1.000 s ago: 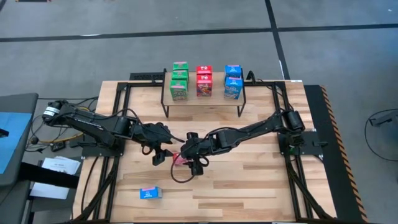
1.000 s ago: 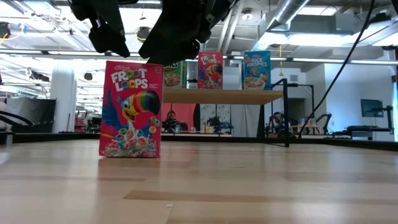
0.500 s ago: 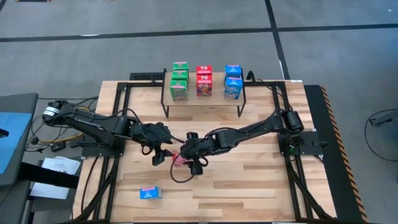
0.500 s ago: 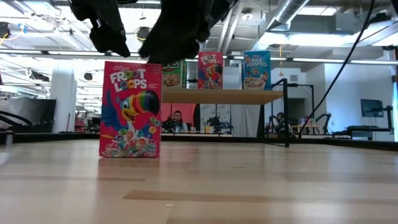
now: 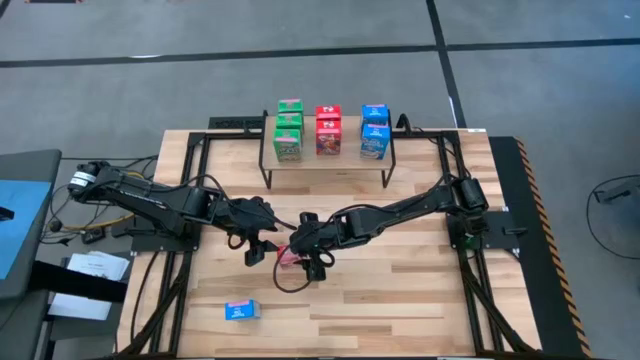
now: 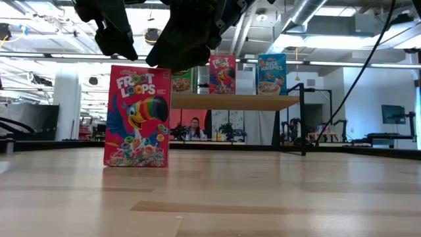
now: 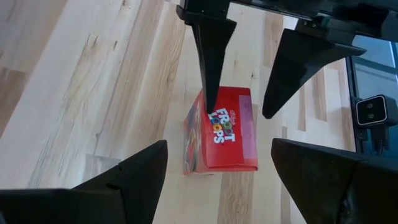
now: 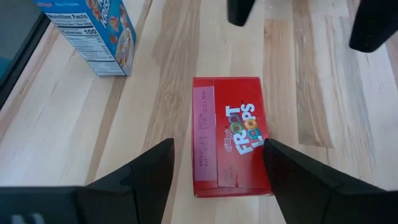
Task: Stack cereal on shelf
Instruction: Put the red cereal box on the shelf aligned with the other red cereal boxes
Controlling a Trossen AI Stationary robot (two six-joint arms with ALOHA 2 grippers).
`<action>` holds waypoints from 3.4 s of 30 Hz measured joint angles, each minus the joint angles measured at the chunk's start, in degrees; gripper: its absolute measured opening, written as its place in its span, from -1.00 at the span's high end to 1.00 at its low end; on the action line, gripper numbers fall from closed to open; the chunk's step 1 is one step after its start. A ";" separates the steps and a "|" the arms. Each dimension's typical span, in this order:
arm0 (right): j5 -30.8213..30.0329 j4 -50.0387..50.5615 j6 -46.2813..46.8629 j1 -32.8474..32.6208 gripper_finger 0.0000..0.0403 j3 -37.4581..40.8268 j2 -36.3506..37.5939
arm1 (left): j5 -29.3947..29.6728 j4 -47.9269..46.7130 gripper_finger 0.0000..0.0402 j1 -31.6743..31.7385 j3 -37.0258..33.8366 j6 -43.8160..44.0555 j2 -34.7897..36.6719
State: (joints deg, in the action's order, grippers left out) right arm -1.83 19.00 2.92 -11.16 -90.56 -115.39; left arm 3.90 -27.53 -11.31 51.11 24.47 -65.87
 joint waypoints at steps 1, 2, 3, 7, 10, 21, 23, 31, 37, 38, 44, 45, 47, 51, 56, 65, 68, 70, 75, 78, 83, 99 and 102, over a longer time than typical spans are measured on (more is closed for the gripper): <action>0.00 -0.10 0.04 -0.04 -0.35 0.00 0.00 | 0.00 0.00 -0.37 -0.02 0.00 -0.02 0.00; 0.01 -0.18 0.04 -0.07 -0.35 0.02 0.00 | 0.00 0.00 -0.37 0.00 0.00 0.00 0.00; 0.02 -0.23 0.04 -0.07 -0.35 0.02 0.00 | 0.00 0.00 -0.37 -0.02 0.00 -0.02 0.00; 0.01 0.75 0.09 -0.04 -0.35 -0.90 0.00 | 0.00 -0.02 -0.37 -0.01 0.00 -0.02 0.00; 0.26 0.90 -0.01 -0.17 -0.35 -1.69 -0.04 | 0.00 -0.02 -0.37 0.00 0.00 -0.02 0.00; 0.28 3.49 -0.37 -0.10 -0.35 -2.67 -0.07 | 0.00 -0.02 -0.37 -0.02 0.00 0.16 0.00; 0.28 3.50 -0.37 -0.11 -0.35 -2.67 -0.07 | 0.00 0.00 -0.37 0.00 0.00 0.17 0.00; 0.23 3.19 -0.41 0.00 -0.35 -2.69 -0.07 | 0.00 -0.02 -0.37 -0.01 0.00 0.17 0.00; 0.20 3.22 -1.31 0.44 -0.35 -2.71 -0.07 | 0.00 -0.02 -0.37 0.00 0.00 0.17 0.00; 0.17 3.26 -1.45 0.49 -0.35 -2.71 -0.07 | 0.00 0.00 -0.37 -0.01 0.00 0.17 0.00; 0.29 1.95 -1.53 0.87 -0.35 -2.71 -0.07 | -0.01 -0.02 -0.37 -0.02 0.00 0.17 0.00; 0.29 1.70 -1.68 0.87 -0.35 -2.71 -0.07 | 0.00 -0.01 -0.37 -0.01 0.00 0.17 0.00; 0.37 1.62 -1.86 0.85 -0.35 -2.71 -0.07 | 0.00 -0.01 -0.37 -0.02 0.00 0.17 0.00; 0.54 1.64 -1.88 0.83 -0.43 -2.71 -0.07 | 0.00 -0.02 -0.37 -0.02 0.00 0.17 0.00; 0.55 1.72 -1.86 0.85 -0.75 -2.73 -0.07 | 0.00 -0.02 -0.37 0.00 0.00 0.17 0.00; 0.55 2.06 0.06 1.12 -0.92 -2.75 -0.07 | 0.00 0.00 -0.37 -0.02 0.00 0.17 0.00; 0.55 2.79 0.09 1.07 -0.92 -2.80 -0.09 | -0.01 0.00 -0.37 -0.01 0.00 0.17 0.00; 0.55 3.52 0.40 1.03 -0.93 -2.80 -0.13 | 0.00 0.00 -0.37 -0.01 0.00 0.19 0.00; 0.50 2.54 1.29 1.03 -0.95 -1.68 -0.18 | -0.01 -0.02 -0.37 0.00 0.00 0.19 0.00; 0.46 2.50 1.61 0.79 -0.95 -1.62 -0.22 | -0.02 0.00 -0.37 0.00 0.02 0.20 0.00; -0.74 2.32 1.59 0.52 -0.95 -1.62 -0.22 | -0.02 0.00 -0.37 0.00 0.02 0.20 0.00; -2.67 2.33 1.75 0.00 -0.80 -0.07 -0.24 | 0.00 -0.02 -0.37 -0.02 0.02 0.20 0.00; -2.67 2.29 1.73 0.00 -0.70 -0.07 -0.24 | 0.00 0.00 -0.37 0.00 0.02 0.20 0.02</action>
State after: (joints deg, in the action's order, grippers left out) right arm -4.49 21.29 4.64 -11.16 -90.63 -115.63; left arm 3.90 -27.53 -11.31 51.13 24.67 -65.84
